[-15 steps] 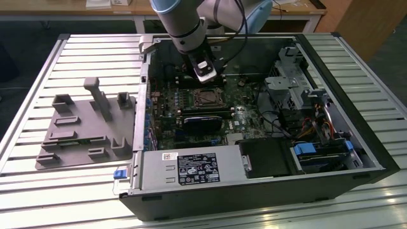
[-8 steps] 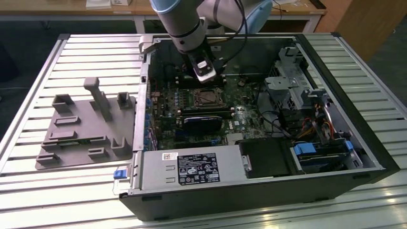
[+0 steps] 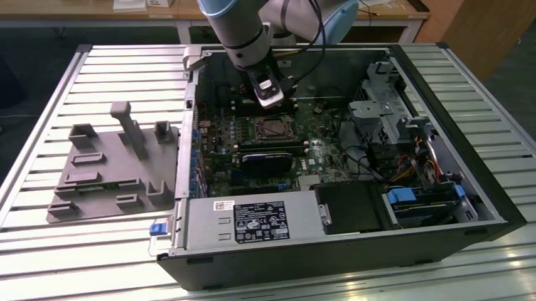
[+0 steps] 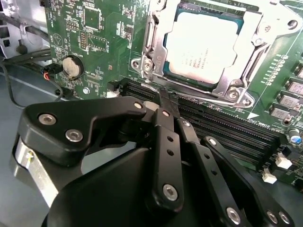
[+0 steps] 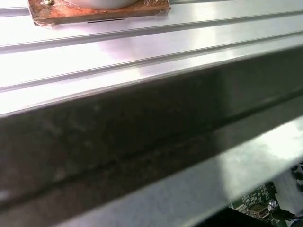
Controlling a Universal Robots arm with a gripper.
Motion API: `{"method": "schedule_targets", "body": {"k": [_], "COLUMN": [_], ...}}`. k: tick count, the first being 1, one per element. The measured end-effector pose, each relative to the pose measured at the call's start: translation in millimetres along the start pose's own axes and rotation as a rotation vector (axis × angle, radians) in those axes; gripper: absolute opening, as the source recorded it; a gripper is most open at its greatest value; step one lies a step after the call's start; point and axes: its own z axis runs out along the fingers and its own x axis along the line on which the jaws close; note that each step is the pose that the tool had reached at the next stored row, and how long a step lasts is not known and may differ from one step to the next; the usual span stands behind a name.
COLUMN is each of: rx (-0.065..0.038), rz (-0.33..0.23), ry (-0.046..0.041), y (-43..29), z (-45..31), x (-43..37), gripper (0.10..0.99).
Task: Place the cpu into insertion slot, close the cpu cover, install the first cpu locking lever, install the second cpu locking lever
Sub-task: 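Install the first cpu locking lever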
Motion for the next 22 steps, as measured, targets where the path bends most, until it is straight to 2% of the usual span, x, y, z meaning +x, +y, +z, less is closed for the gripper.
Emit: {"method": "schedule_targets", "body": {"k": [22], "rx": [0.006], "rz": [0.018], "ry": [-0.0045], "y": [-1.7], "z": [6.5], "x": [2.1], "gripper": [0.102]}}
